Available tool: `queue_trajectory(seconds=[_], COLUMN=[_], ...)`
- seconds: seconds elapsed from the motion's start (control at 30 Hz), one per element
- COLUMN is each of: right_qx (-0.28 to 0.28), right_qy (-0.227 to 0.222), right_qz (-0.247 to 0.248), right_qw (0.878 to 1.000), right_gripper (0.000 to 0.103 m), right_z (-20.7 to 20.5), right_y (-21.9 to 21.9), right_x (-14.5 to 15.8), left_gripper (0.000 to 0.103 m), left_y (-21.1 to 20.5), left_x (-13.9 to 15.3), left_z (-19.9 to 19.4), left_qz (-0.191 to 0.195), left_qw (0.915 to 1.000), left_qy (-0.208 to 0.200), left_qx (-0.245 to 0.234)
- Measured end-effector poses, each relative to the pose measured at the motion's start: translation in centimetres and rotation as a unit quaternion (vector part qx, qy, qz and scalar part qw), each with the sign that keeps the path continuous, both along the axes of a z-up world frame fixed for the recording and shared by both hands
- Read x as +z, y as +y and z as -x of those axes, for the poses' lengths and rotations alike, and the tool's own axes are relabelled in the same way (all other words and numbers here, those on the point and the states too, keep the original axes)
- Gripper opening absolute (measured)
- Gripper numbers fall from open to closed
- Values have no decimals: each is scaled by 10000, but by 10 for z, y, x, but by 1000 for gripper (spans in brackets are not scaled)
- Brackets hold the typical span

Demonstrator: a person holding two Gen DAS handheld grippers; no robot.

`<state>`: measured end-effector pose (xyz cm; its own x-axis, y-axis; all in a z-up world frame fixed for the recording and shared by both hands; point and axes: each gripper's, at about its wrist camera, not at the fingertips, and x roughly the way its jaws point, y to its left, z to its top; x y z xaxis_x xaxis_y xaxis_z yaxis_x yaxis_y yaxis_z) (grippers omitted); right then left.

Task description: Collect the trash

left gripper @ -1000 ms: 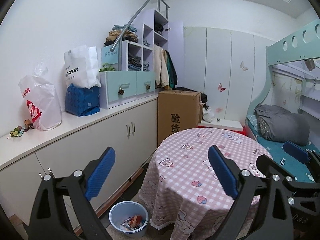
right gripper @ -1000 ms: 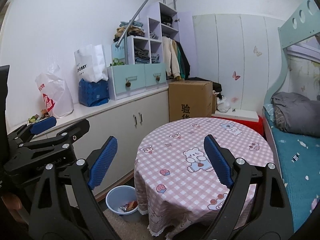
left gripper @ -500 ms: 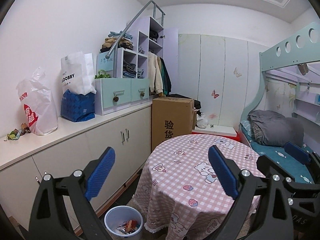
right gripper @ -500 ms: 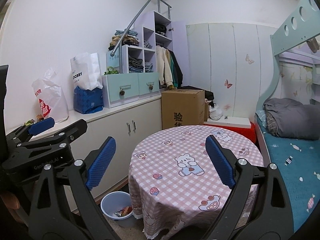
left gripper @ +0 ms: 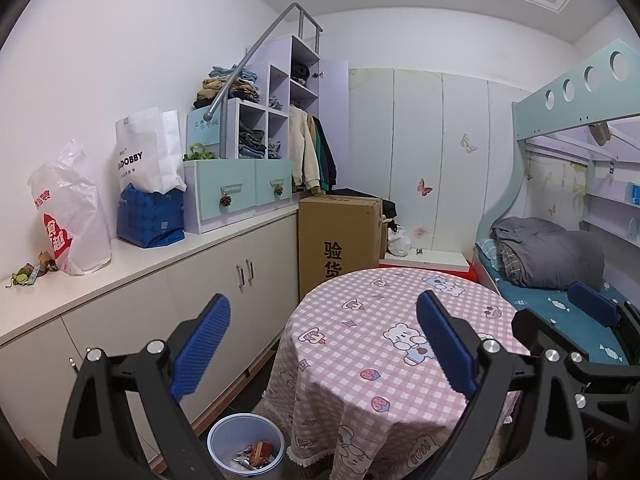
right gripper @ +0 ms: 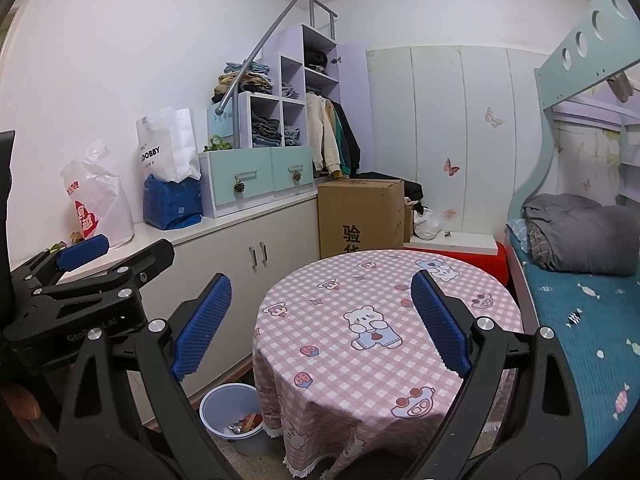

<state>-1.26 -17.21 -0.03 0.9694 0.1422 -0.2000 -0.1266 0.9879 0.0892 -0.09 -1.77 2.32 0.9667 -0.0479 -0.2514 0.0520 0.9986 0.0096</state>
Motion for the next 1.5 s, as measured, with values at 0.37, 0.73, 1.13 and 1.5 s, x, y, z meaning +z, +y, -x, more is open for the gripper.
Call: queue_trajectory(seconds=[0.37, 0.73, 1.13, 1.5], right_qx=[-17, -36, -38, -36], right_qy=[26, 15, 4, 9], right_qz=[-11, -17, -12, -17], right_qw=[10000, 10000, 10000, 10000], right_gripper=[90, 90, 90, 90], right_z=[0, 0, 0, 1], right_y=[-3, -4, -4, -4], right_x=[-2, -2, -2, -2], left_gripper=[93, 93, 93, 93], left_y=[-5, -9, -9, -10], left_x=[-1, -2, -2, -2], left_z=[-1, 0, 0, 1], left_qz=[-73, -94, -92, -98], left_qw=[10000, 9999, 9999, 9999], left_qy=[-2, -7, -9, -6], left_qx=[-57, -69, -71, -61])
